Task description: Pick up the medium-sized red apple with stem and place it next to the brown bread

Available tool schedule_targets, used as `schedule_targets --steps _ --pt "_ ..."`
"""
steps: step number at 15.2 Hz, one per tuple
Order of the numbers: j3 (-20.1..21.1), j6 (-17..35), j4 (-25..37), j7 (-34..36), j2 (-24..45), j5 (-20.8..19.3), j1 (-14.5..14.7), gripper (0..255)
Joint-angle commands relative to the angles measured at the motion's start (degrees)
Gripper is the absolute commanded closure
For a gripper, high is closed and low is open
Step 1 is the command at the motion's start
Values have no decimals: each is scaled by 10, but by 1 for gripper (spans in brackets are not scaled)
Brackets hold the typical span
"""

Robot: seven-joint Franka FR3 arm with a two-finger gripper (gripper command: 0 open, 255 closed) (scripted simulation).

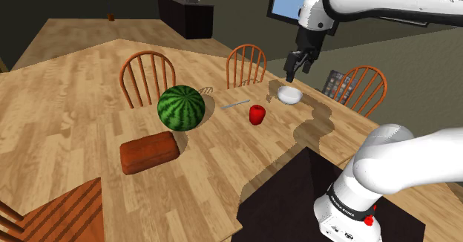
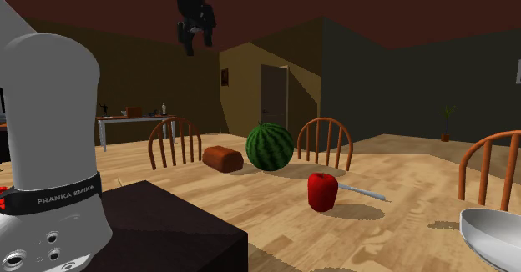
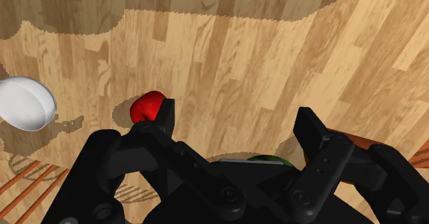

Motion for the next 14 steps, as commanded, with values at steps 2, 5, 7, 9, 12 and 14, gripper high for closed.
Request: schedule_targets --steps 2,5,7,9,12,14 --pt "-11 15 -6 -13 10 -5 -2 0" --pt "-45 61 -17 -52 45 -21 -7 0" --pt "-67 92 -20 -78 73 -29 -10 0" --pt "-89 123 -20 -105 105 -35 -12 0" --pt "-121 167 -13 -144 157 -41 -14 0" --pt "-141 196 -4 -172 196 -41 -14 0"
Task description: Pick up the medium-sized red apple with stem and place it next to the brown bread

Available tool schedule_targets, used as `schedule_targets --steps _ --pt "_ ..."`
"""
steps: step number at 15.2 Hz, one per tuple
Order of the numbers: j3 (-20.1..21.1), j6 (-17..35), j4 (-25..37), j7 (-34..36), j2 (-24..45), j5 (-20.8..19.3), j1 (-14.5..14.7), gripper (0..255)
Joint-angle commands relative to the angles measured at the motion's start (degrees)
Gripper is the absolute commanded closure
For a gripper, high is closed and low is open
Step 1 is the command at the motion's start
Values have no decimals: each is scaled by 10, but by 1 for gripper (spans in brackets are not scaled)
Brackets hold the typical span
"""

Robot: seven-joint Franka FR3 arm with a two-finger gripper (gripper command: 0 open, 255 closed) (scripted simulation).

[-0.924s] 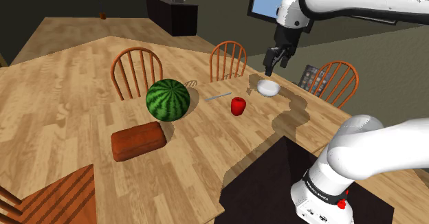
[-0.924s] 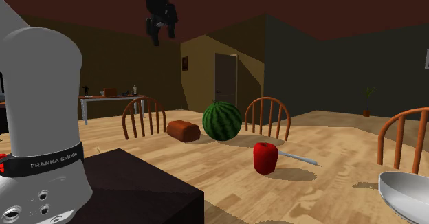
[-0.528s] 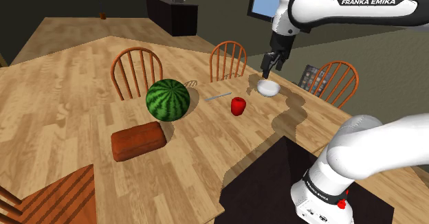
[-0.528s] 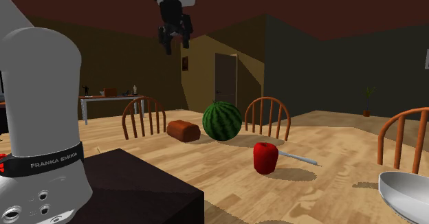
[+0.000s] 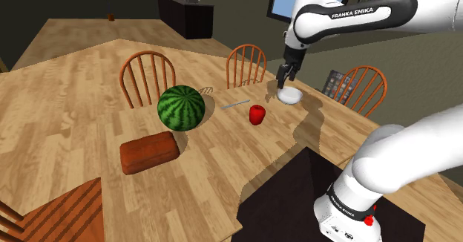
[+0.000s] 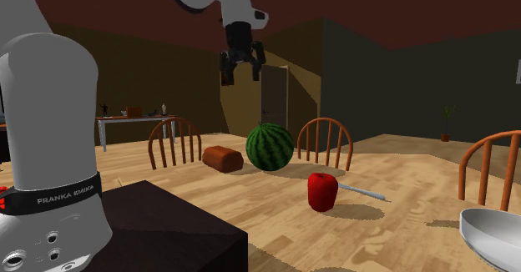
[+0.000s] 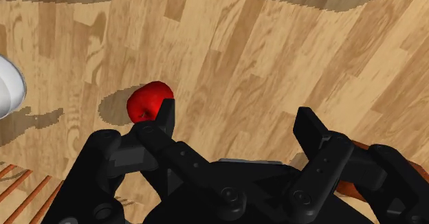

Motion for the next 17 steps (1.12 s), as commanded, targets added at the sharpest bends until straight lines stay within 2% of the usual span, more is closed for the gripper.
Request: schedule_targets --steps 1,8,13,17 --pt "-21 31 9 -29 41 0 0 0" --pt "-81 113 71 -137 195 36 4 0" --pt "-104 149 140 -225 317 92 -2 0" --pt "-104 162 210 -293 416 142 -20 0"
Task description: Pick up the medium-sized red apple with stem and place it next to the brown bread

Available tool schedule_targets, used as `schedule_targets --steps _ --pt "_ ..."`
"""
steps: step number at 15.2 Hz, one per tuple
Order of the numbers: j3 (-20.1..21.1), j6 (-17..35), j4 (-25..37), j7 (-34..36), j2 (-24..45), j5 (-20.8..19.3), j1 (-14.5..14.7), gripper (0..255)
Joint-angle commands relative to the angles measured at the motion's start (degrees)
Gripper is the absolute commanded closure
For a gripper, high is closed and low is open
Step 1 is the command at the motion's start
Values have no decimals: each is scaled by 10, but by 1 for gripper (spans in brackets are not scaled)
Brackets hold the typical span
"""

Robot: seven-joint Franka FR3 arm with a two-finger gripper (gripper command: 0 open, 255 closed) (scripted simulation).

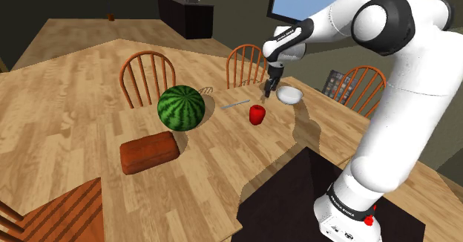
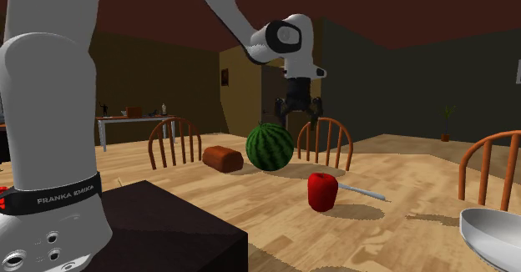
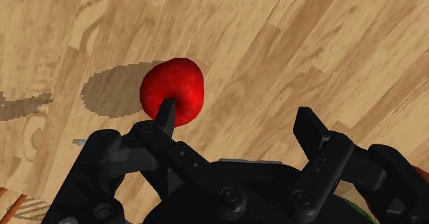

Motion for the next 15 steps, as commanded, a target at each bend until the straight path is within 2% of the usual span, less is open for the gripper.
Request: schedule_targets --steps 1,6,11,15 --pt "3 3 35 -32 47 23 -11 0" --pt "22 -4 146 -95 170 70 -49 0" --pt "45 -29 272 -134 286 94 -86 0" --pt "49 -7 266 -137 302 100 -88 0"
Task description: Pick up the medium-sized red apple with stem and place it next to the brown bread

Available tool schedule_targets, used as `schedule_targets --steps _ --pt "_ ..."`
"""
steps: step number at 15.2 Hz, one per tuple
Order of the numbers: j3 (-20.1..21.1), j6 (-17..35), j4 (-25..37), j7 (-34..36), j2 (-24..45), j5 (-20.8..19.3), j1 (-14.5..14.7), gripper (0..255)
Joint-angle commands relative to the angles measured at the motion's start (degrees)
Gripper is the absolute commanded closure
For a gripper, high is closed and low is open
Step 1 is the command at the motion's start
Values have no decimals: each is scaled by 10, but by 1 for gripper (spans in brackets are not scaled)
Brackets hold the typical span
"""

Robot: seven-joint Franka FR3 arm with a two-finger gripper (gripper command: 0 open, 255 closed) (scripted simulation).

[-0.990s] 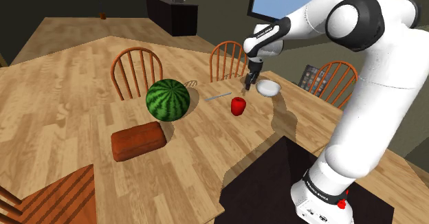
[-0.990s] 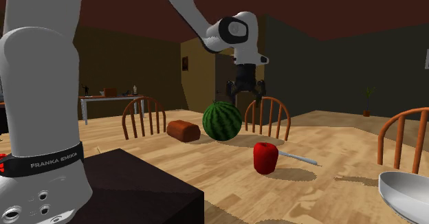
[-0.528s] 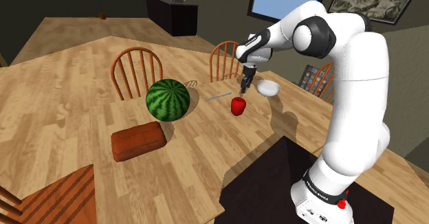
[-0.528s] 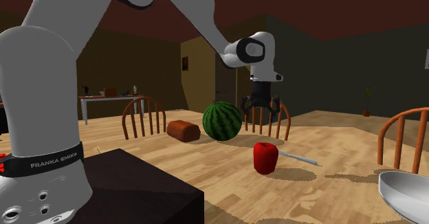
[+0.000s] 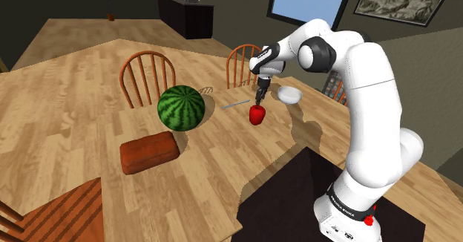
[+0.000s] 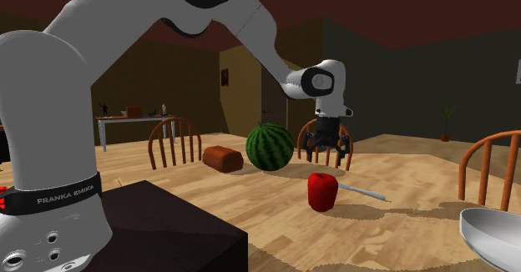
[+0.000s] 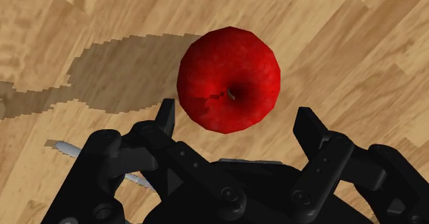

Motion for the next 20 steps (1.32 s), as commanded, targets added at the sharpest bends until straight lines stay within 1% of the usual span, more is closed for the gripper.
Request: schedule_targets --steps 1,4,11,12,20 --pt "2 13 -6 -2 7 3 -1 0" --pt "5 27 -8 -4 19 6 -2 0" --pt "5 26 -8 -4 19 6 -2 0" --pt "5 26 -8 -4 19 6 -2 255" --pt "5 26 -8 -4 19 6 -2 255"
